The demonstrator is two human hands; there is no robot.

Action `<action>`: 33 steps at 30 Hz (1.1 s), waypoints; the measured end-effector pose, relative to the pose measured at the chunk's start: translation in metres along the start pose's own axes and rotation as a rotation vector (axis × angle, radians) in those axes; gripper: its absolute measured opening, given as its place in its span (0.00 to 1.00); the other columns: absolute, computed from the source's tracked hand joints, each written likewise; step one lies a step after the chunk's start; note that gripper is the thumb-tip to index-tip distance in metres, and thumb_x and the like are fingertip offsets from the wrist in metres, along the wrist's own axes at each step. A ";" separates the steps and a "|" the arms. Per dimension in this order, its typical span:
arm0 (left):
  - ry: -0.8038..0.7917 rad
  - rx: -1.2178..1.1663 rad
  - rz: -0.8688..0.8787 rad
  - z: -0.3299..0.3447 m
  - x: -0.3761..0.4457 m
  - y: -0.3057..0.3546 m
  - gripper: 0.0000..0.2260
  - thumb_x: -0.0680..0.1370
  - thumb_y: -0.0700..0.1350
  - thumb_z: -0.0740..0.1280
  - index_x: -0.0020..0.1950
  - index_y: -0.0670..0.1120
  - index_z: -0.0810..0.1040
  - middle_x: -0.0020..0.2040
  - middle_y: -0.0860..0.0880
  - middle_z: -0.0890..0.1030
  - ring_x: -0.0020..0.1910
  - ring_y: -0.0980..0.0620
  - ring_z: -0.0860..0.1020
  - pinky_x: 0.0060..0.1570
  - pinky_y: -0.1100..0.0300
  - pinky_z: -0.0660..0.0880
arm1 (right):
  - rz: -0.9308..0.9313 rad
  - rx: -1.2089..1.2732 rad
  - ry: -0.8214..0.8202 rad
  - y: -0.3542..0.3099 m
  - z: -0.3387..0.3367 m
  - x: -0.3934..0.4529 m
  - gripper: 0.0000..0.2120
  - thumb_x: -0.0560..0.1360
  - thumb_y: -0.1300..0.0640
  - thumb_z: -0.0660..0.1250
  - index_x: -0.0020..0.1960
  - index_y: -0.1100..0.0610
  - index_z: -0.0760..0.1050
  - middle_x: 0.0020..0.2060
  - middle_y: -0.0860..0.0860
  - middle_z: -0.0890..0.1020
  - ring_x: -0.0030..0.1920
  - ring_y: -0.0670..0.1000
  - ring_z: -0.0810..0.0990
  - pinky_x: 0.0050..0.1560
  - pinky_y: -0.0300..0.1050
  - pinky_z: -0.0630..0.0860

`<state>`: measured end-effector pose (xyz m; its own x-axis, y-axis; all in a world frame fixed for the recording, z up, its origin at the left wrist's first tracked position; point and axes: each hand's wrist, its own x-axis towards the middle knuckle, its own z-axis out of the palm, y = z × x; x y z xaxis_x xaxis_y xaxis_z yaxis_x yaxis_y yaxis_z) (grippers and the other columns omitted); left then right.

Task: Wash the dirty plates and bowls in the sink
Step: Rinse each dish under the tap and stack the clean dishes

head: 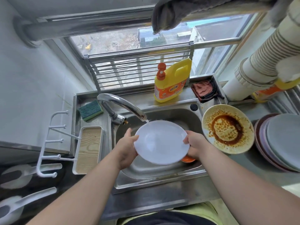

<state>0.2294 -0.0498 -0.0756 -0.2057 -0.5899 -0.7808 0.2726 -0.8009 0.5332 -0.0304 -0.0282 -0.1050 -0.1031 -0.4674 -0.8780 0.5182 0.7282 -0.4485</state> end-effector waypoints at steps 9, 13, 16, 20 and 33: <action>0.047 0.002 0.060 0.012 0.014 -0.002 0.12 0.87 0.52 0.61 0.62 0.48 0.80 0.53 0.44 0.87 0.49 0.45 0.85 0.50 0.46 0.84 | -0.242 -0.344 0.129 0.005 0.007 -0.008 0.12 0.82 0.57 0.62 0.60 0.46 0.80 0.53 0.52 0.86 0.54 0.58 0.84 0.57 0.61 0.83; 0.030 -0.040 0.133 0.006 0.016 0.013 0.16 0.87 0.55 0.60 0.68 0.48 0.79 0.64 0.42 0.84 0.60 0.40 0.84 0.57 0.38 0.82 | -0.262 -0.354 0.175 0.020 0.029 -0.003 0.08 0.84 0.48 0.60 0.56 0.51 0.74 0.53 0.58 0.83 0.54 0.61 0.83 0.56 0.64 0.82; 0.056 -0.040 0.200 0.003 0.011 0.021 0.13 0.87 0.51 0.62 0.64 0.48 0.82 0.60 0.43 0.86 0.53 0.44 0.86 0.49 0.46 0.85 | -0.277 -0.327 0.214 0.023 0.047 -0.004 0.15 0.85 0.41 0.56 0.56 0.52 0.71 0.51 0.56 0.81 0.52 0.59 0.81 0.56 0.58 0.81; 0.056 -0.088 0.214 -0.007 0.008 0.023 0.11 0.86 0.50 0.64 0.64 0.47 0.80 0.64 0.39 0.83 0.55 0.42 0.84 0.50 0.44 0.84 | -0.402 -0.426 0.266 0.008 0.064 -0.012 0.16 0.87 0.44 0.55 0.55 0.56 0.72 0.47 0.53 0.80 0.48 0.54 0.78 0.44 0.48 0.71; 0.035 -0.184 -0.164 0.018 -0.008 -0.027 0.16 0.87 0.54 0.60 0.70 0.48 0.79 0.60 0.44 0.86 0.51 0.41 0.87 0.38 0.47 0.84 | -0.503 -0.865 0.367 -0.043 0.036 -0.040 0.13 0.85 0.48 0.55 0.49 0.51 0.73 0.49 0.54 0.80 0.50 0.58 0.78 0.46 0.50 0.73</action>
<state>0.2068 -0.0255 -0.0774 -0.2291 -0.4470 -0.8647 0.4053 -0.8515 0.3328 -0.0181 -0.0589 -0.0442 -0.4616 -0.7392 -0.4903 -0.4201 0.6690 -0.6131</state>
